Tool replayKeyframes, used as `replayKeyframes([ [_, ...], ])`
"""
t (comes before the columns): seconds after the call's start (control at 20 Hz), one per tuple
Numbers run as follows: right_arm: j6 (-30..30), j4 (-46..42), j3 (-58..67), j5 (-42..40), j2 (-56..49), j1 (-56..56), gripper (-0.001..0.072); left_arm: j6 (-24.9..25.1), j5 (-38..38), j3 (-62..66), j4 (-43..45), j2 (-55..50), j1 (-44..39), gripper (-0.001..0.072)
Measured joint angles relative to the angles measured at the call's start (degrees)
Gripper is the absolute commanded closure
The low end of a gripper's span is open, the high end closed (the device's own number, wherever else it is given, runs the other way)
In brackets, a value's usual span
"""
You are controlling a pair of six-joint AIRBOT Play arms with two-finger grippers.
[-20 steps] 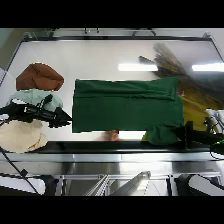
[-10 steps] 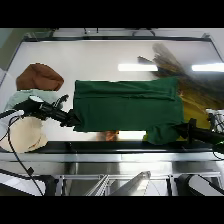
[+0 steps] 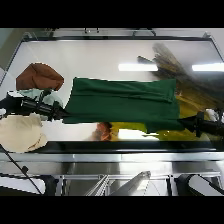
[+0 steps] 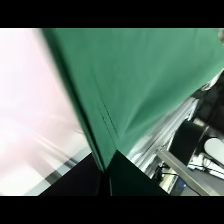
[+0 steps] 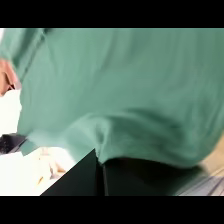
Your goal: Fold the shirts.
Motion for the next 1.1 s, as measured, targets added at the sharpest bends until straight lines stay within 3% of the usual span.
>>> replayKeyframes([
  [0.15,0.7,1.3,1.7,-1.9,0.0,1.6,0.0694,0.7,-1.8,1.7,-0.1,0.1,1.7,0.0688],
  [0.4,-1.7,7.8,6.6,-13.4,-2.6,8.4,0.0694,1.3,-2.0,13.4,-1.1,-0.3,-0.7,0.0683],
  [0.7,-5.3,11.0,22.2,-28.0,-17.1,20.8,0.0694,1.0,1.2,32.3,-1.3,-10.8,-4.7,0.0683],
  [0.9,-7.3,11.2,31.5,-32.9,-28.2,26.1,0.0692,-1.6,2.0,43.6,-1.4,-20.9,-5.4,0.0680],
  [0.95,-8.2,11.2,32.9,-33.5,-30.2,27.1,0.0632,-2.1,1.4,45.9,-1.4,-23.2,-5.5,0.0680],
  [1.0,-9.3,11.3,33.9,-33.9,-31.6,27.8,0.0411,-3.2,-0.1,48.4,-1.4,-25.6,-5.6,0.0579],
  [1.05,-10.5,11.2,34.6,-34.0,-32.4,28.3,0.0278,-4.0,-1.4,50.3,-1.4,-27.4,-5.6,0.0423],
  [1.1,-11.9,10.9,35.2,-33.7,-32.7,28.5,0.0267,-5.1,-3.1,52.3,-1.4,-29.1,-5.6,0.0411],
])
